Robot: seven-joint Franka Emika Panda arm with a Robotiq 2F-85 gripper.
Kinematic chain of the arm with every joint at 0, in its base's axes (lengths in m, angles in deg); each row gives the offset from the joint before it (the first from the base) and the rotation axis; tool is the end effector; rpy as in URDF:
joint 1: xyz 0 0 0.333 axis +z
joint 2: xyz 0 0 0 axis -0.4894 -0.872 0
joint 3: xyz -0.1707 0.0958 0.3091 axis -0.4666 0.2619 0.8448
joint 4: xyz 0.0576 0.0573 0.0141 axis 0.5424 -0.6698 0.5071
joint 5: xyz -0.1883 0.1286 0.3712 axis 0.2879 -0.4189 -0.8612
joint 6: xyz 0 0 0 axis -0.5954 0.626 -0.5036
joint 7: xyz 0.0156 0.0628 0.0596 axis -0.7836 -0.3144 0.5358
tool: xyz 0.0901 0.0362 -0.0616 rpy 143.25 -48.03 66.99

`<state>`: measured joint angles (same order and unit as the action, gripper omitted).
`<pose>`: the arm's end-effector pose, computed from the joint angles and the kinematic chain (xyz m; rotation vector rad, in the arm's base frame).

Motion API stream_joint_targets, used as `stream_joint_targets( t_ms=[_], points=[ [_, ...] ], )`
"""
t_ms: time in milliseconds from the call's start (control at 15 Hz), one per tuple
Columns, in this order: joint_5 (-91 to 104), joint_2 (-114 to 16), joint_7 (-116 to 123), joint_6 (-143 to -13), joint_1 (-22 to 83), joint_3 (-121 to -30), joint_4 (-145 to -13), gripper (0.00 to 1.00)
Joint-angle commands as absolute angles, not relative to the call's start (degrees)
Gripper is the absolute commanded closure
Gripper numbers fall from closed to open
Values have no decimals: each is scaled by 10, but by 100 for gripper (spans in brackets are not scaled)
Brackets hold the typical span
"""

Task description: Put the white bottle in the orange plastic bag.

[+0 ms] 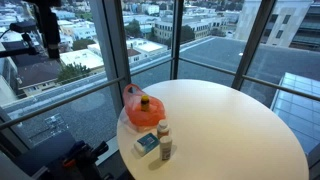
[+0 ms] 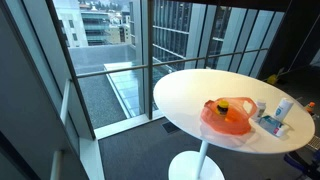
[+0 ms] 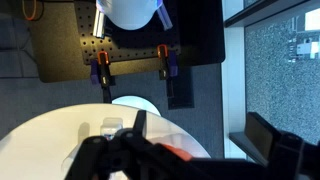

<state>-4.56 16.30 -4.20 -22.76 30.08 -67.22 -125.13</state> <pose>0.2697 0.0501 0.5876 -3.0518 0.2260 0.3178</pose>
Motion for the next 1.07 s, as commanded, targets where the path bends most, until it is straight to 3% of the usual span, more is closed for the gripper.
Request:
stream_joint_targets(
  t_ms=[0, 1000],
  points=[
    [-49, 163, -37, -226, 292, -667, -1250, 0],
    [-33, 63, -60, -264, 259, -663, -1139, 0]
  ],
)
